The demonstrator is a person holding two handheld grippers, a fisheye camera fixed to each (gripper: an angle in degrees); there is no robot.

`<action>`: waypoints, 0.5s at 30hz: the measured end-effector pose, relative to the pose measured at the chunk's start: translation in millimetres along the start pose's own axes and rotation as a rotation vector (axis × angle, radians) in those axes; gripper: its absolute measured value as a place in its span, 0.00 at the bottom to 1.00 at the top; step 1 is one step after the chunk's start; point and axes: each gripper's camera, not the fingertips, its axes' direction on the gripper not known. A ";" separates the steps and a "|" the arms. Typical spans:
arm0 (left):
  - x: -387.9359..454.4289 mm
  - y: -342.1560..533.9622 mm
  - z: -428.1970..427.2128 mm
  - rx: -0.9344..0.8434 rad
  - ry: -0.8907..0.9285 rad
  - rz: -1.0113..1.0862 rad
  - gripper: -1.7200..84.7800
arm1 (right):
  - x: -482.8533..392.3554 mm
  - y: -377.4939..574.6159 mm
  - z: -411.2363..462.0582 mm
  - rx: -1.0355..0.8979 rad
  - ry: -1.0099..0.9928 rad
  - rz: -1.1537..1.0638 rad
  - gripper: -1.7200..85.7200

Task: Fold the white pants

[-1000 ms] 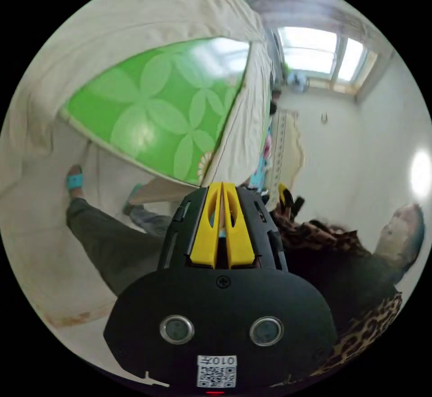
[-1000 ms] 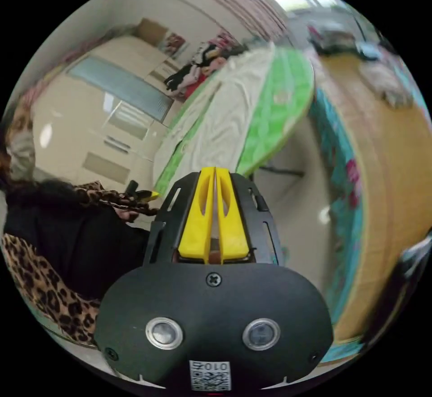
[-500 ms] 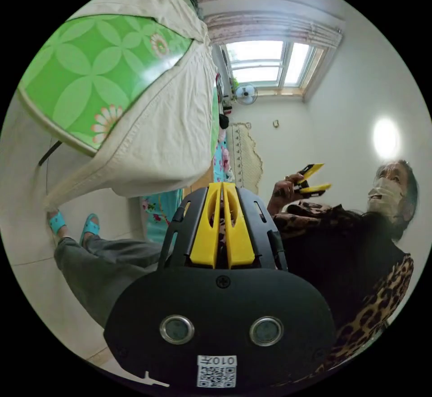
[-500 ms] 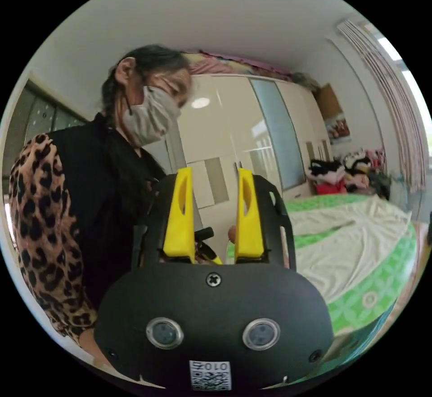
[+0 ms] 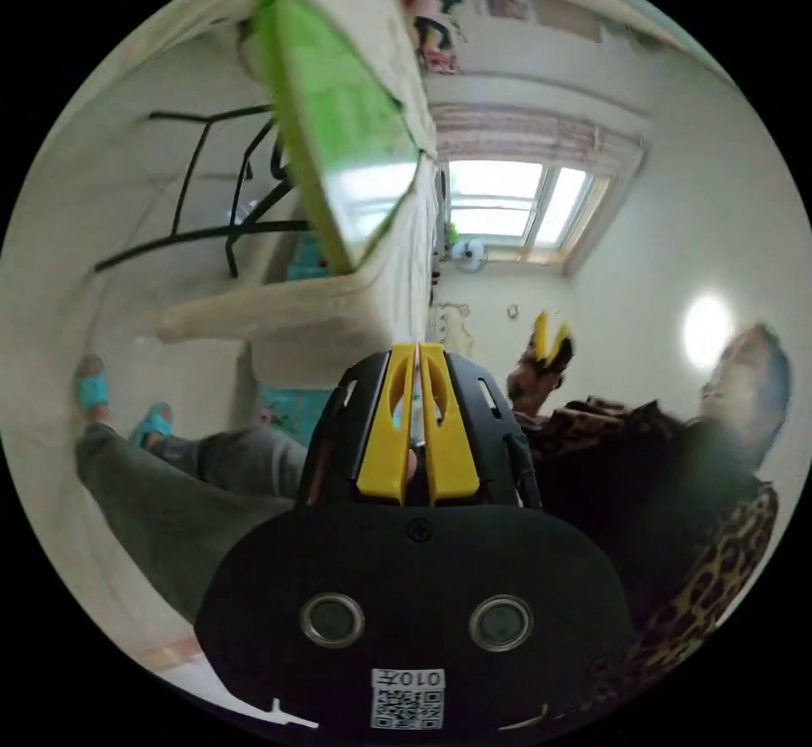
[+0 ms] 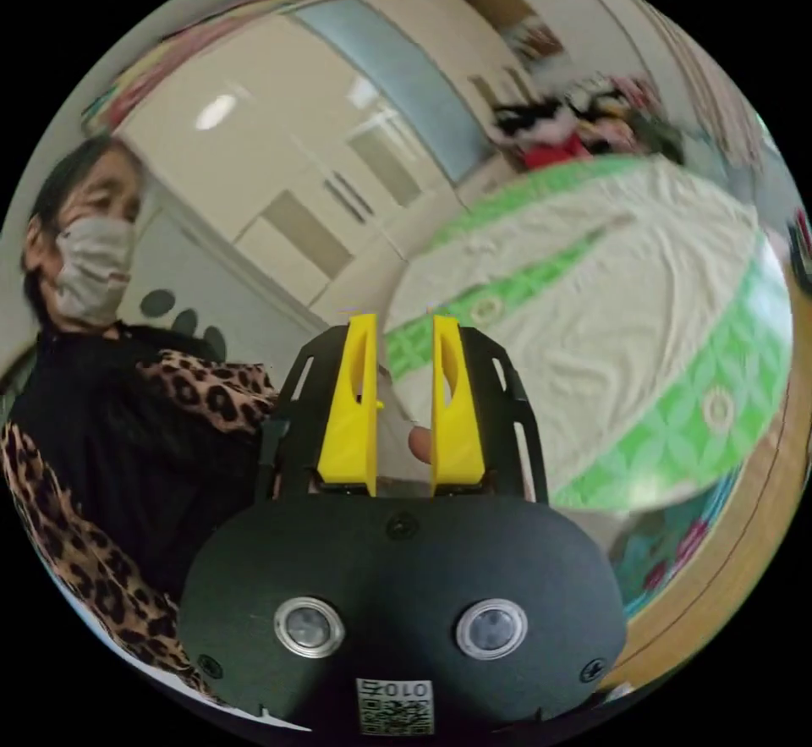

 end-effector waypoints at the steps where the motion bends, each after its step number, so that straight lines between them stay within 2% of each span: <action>1: -19.4 7.5 -5.0 0.048 0.070 -0.072 0.02 | 26.7 12.6 11.4 -0.025 0.007 0.091 0.15; 4: -46.2 32.0 -10.7 0.183 0.214 -0.182 0.02 | 87.3 40.4 35.1 -0.011 -0.083 0.235 0.15; 7: -39.9 65.7 -11.5 0.353 0.228 -0.202 0.02 | 142.5 43.1 58.4 0.000 -0.192 0.269 0.14; 10: -6.2 97.6 4.6 0.437 0.127 -0.161 0.02 | 187.2 20.0 72.8 -0.056 -0.268 0.218 0.15; 15: 50.4 104.2 45.8 0.359 -0.089 -0.013 0.02 | 233.4 -36.2 71.7 -0.183 -0.188 0.031 0.18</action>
